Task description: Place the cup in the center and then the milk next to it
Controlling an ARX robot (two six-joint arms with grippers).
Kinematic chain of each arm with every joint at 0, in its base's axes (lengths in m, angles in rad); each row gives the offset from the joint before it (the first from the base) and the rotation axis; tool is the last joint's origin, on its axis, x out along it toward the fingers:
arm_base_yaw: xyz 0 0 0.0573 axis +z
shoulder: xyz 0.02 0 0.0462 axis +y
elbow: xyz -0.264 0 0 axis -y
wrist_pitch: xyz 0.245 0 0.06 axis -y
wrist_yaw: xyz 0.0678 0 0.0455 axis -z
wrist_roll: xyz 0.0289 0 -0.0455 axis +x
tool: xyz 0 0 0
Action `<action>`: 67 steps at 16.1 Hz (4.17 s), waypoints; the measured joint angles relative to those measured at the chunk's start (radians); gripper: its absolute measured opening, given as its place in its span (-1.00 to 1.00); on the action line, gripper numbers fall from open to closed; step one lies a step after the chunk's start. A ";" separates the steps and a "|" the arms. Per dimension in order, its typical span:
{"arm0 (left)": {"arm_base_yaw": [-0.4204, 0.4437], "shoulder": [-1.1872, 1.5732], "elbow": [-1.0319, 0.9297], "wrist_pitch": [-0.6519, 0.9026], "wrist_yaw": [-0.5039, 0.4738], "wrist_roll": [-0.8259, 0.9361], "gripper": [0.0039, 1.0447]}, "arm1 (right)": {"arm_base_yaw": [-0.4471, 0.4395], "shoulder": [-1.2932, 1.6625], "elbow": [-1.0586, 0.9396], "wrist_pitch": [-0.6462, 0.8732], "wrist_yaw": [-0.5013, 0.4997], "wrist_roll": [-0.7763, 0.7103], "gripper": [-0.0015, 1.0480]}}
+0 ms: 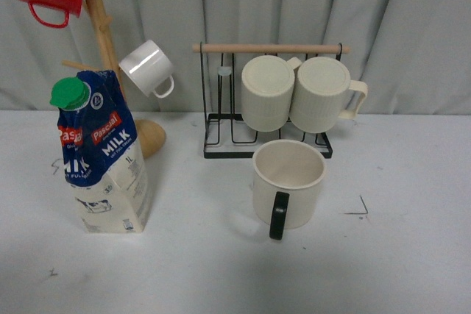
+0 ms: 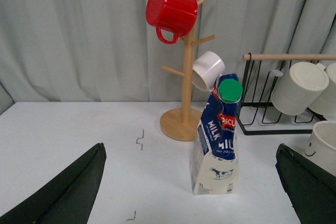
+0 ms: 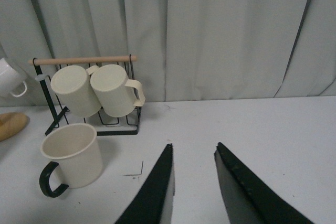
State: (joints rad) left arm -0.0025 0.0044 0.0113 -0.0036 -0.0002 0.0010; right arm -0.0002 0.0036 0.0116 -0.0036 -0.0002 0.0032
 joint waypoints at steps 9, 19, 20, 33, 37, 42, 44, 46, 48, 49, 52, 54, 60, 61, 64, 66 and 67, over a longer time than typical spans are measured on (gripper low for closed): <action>0.074 0.828 0.507 -0.023 0.060 -0.049 0.88 | 0.000 0.000 0.000 0.000 0.000 0.000 0.87; -0.169 1.551 0.935 0.085 -0.109 0.034 0.88 | 0.000 0.000 0.000 0.000 0.000 0.000 0.87; -0.169 1.572 0.937 0.093 -0.113 0.033 0.88 | 0.000 0.000 0.000 0.000 0.000 -0.001 0.87; -0.189 1.678 0.818 0.205 -0.145 -0.038 0.80 | 0.000 0.000 0.000 0.000 0.000 0.000 0.87; -0.205 1.680 0.813 0.211 -0.154 -0.051 -0.10 | 0.000 0.000 0.000 0.000 0.000 0.000 0.87; -0.210 1.680 0.819 0.185 -0.146 -0.059 -0.92 | 0.000 0.000 0.000 0.000 0.000 0.000 0.87; -0.221 1.672 0.831 0.158 -0.153 -0.058 -0.92 | 0.000 0.000 0.000 0.000 0.000 -0.001 0.87; -0.245 1.661 0.852 0.113 -0.172 -0.056 -0.93 | 0.000 0.000 0.000 0.000 0.000 -0.001 0.87; -0.283 1.655 0.881 0.083 -0.183 -0.054 -0.93 | 0.000 0.000 0.000 0.000 0.000 0.000 0.87; -0.306 1.655 0.906 0.076 -0.185 -0.055 -0.93 | 0.000 0.000 0.000 0.000 0.000 0.000 0.87; -0.392 1.656 0.988 0.070 -0.199 -0.073 -0.93 | 0.000 0.000 0.000 0.000 0.000 0.000 0.87; -0.436 1.688 1.016 0.067 -0.218 -0.087 -0.93 | 0.000 0.000 0.000 0.000 0.000 0.000 0.87; -0.485 1.759 1.029 0.100 -0.230 -0.134 -0.93 | 0.000 0.000 0.000 0.000 0.000 0.000 0.87; -0.488 1.767 1.036 0.101 -0.230 -0.135 -0.93 | 0.000 0.000 0.000 0.000 0.000 0.000 0.87; -0.505 1.790 1.052 0.114 -0.237 -0.153 -0.93 | 0.000 0.000 0.000 0.000 0.000 0.000 0.87; -0.509 1.798 1.052 0.124 -0.241 -0.159 -0.93 | 0.000 0.000 0.000 0.000 0.000 0.000 0.87; -0.509 1.805 1.052 0.134 -0.244 -0.159 -0.93 | 0.000 0.000 0.000 0.000 0.000 0.000 0.87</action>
State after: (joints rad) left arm -0.5117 1.8095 1.0630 0.1303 -0.2440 -0.1585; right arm -0.0002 0.0036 0.0116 -0.0032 -0.0002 0.0029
